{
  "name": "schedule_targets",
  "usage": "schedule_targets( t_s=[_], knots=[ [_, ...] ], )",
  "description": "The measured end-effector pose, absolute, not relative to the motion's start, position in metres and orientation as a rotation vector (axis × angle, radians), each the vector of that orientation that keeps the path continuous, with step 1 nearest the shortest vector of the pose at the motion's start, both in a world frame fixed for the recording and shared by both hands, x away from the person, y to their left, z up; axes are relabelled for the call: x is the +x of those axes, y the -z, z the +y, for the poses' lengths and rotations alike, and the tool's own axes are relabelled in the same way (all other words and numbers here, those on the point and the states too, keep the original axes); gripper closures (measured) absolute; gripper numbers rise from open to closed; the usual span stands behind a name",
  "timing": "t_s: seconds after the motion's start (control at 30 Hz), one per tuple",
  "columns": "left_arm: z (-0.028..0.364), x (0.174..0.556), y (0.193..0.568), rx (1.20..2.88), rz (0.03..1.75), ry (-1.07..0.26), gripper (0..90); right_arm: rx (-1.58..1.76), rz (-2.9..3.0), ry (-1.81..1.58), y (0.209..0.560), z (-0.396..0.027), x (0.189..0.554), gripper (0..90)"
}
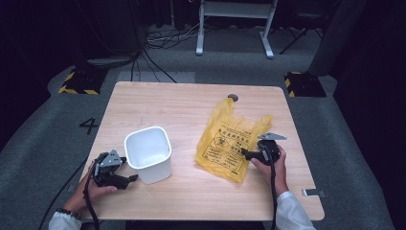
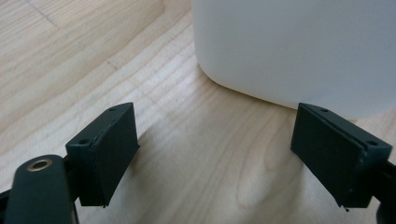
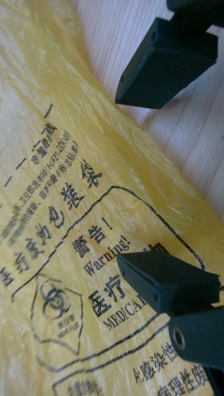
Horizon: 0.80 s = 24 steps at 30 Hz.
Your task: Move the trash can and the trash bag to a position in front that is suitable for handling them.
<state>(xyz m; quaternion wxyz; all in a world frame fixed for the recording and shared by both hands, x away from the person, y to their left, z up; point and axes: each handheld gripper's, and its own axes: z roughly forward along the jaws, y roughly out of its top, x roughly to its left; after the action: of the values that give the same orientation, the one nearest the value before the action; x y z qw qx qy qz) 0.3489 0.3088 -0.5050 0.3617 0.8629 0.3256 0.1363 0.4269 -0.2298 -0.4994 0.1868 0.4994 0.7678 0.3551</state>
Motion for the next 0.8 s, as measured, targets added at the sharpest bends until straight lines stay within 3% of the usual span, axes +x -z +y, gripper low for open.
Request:
schedule_targets(
  t_s=[0.37,0.8],
  knots=[
    [0.319,0.370,0.505,2.210,0.877,-0.376,14.7,1.351,2.171,-0.939,0.502,-0.232,0.428,19.1],
    [0.276,0.399,0.504,2.244,0.773,-0.317,15.1,1.293,2.212,-0.963,0.503,-0.251,0.431,19.0]
  ],
)
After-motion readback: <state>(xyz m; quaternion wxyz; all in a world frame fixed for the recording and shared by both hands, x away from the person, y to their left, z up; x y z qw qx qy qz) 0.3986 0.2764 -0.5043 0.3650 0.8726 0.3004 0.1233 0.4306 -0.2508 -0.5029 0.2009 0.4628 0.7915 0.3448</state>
